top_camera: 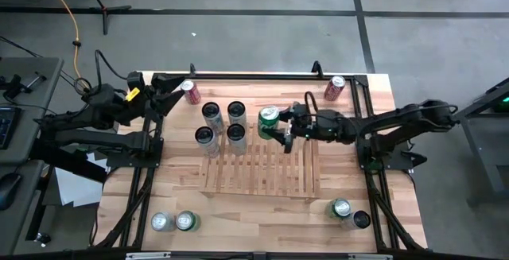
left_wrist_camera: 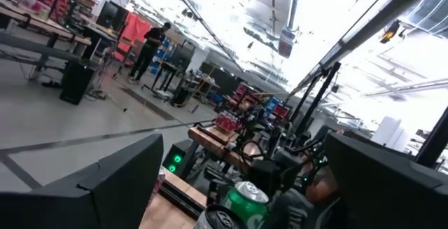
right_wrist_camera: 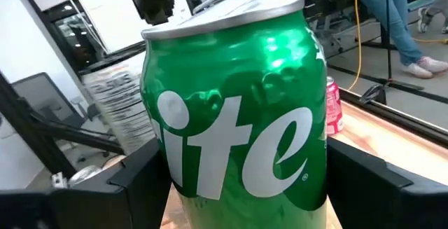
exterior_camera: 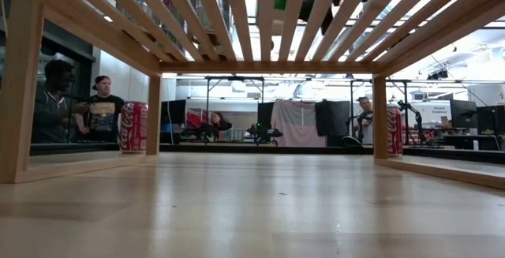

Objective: Place canned beverage on shelf
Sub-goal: Put the top left green soda can on the shelf

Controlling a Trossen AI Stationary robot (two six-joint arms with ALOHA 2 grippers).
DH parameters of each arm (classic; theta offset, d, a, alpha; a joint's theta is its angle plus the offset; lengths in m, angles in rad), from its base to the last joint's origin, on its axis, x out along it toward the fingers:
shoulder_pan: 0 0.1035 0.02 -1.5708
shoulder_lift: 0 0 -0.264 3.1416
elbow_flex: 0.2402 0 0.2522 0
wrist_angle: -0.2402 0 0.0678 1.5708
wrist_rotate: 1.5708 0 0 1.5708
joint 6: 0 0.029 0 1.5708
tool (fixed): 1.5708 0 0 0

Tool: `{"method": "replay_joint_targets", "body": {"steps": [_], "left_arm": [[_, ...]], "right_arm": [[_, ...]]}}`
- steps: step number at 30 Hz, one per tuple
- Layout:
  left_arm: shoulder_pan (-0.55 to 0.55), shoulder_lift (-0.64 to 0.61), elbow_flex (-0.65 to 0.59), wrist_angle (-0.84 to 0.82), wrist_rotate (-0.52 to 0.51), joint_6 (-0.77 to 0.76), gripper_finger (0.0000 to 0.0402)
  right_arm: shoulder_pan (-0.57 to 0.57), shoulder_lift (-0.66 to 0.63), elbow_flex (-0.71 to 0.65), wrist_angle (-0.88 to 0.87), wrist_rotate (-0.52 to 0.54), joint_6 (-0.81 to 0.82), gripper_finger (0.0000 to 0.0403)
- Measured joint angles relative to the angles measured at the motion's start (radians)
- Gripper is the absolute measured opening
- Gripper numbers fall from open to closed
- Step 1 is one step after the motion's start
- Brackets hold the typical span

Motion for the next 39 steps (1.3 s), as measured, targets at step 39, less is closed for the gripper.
{"method": "replay_joint_targets", "body": {"steps": [39], "left_arm": [[-0.001, 0.0, 0.0, -0.002, 0.002, -0.027, 0.0388]], "right_arm": [[-0.019, 0.193, 0.036, 0.106, -0.002, -0.074, 0.0383]]}}
